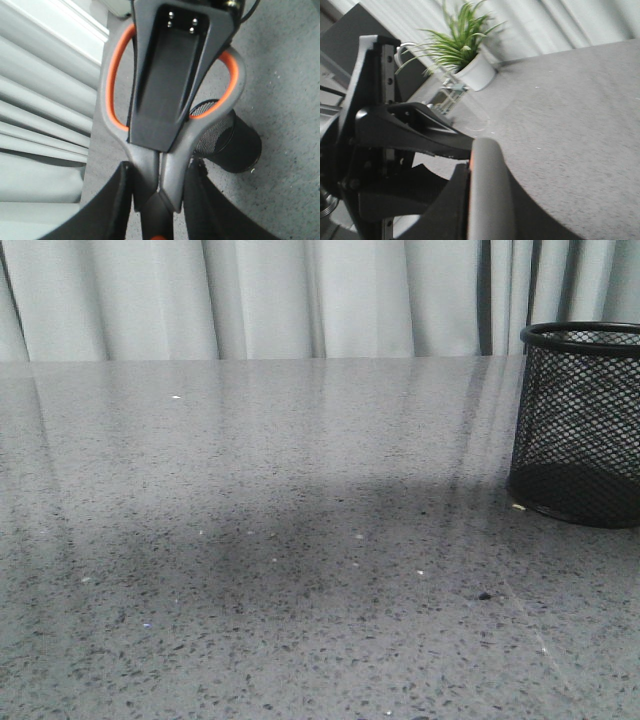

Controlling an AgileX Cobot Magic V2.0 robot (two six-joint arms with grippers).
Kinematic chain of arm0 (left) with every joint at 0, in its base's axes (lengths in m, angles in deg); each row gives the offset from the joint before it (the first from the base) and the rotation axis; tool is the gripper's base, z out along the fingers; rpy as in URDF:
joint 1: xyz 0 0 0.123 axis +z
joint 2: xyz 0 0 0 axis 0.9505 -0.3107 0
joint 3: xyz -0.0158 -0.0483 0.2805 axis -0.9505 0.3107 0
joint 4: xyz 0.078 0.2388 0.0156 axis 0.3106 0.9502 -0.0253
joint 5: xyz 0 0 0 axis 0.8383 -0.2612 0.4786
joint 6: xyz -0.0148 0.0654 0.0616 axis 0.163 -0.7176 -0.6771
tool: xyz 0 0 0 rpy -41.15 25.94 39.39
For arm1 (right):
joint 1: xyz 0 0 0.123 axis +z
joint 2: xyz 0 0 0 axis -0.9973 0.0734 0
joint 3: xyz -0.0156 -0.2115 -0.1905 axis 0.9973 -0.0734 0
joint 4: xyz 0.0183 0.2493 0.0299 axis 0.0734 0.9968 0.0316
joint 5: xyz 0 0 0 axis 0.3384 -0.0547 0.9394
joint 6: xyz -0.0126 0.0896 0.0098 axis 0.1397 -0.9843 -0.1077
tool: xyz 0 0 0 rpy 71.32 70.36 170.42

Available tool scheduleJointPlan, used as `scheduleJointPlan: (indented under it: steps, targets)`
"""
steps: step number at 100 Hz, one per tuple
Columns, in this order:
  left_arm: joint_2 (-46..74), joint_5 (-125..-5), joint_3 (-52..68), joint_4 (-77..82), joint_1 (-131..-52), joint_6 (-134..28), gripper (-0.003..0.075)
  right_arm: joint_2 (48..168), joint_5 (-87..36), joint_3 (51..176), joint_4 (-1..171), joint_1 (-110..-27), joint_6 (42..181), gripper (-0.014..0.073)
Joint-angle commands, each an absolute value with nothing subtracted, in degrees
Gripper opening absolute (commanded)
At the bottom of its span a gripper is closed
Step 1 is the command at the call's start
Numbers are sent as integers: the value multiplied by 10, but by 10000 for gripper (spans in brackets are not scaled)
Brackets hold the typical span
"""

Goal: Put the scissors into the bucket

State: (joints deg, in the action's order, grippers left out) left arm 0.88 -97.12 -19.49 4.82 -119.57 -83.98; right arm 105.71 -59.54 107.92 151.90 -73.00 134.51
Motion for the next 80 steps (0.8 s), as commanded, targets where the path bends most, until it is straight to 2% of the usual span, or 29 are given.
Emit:
scheduleJointPlan:
  steps: [1, 26, 41, 65, 80]
  targets:
    - [85, -916, -220, 7, -1201, -809, 94, 1059, -509, 1091, 1473, -742, 1363, -62]
    - [175, -925, -220, 14, -1201, -727, -20, 1059, -487, 1130, 1412, -742, 1363, -62]
    - [227, -962, -216, 83, -1201, -620, -20, 1059, -526, 1189, 1310, -742, 1317, -62]
    - [318, -998, -136, 328, -1201, -298, -20, 1068, -713, 1329, 931, -742, 1085, -62]
    - [375, -991, -57, 385, -1201, -236, -20, 1083, -797, 1361, 835, -742, 1037, -62]
